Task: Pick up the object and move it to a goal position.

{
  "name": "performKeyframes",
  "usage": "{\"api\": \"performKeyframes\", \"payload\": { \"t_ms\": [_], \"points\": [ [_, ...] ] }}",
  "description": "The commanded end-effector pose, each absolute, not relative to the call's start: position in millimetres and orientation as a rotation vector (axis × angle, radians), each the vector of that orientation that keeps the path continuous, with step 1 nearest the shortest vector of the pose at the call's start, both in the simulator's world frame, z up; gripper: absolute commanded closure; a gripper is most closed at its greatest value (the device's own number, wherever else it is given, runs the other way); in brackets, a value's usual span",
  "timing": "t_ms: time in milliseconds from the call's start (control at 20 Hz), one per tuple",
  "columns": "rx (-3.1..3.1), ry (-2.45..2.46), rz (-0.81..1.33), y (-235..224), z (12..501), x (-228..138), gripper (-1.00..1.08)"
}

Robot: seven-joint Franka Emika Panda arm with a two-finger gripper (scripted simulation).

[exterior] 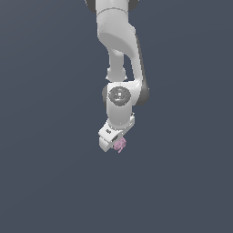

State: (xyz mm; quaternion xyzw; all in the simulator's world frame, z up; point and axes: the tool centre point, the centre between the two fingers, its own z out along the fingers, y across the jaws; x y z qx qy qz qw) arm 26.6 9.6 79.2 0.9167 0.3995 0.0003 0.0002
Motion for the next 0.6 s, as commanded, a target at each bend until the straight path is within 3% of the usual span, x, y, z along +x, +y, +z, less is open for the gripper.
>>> {"api": "performKeyframes", "payload": {
  "t_ms": [0,450,500,550],
  "points": [
    [2.879,1.257,-0.001,10,67,26,-0.92],
    [2.878,1.26,0.0,10,41,27,-0.92],
    [2.878,1.26,0.0,10,41,27,1.08],
    [2.878,1.26,0.0,10,41,27,1.08]
  ]
}}
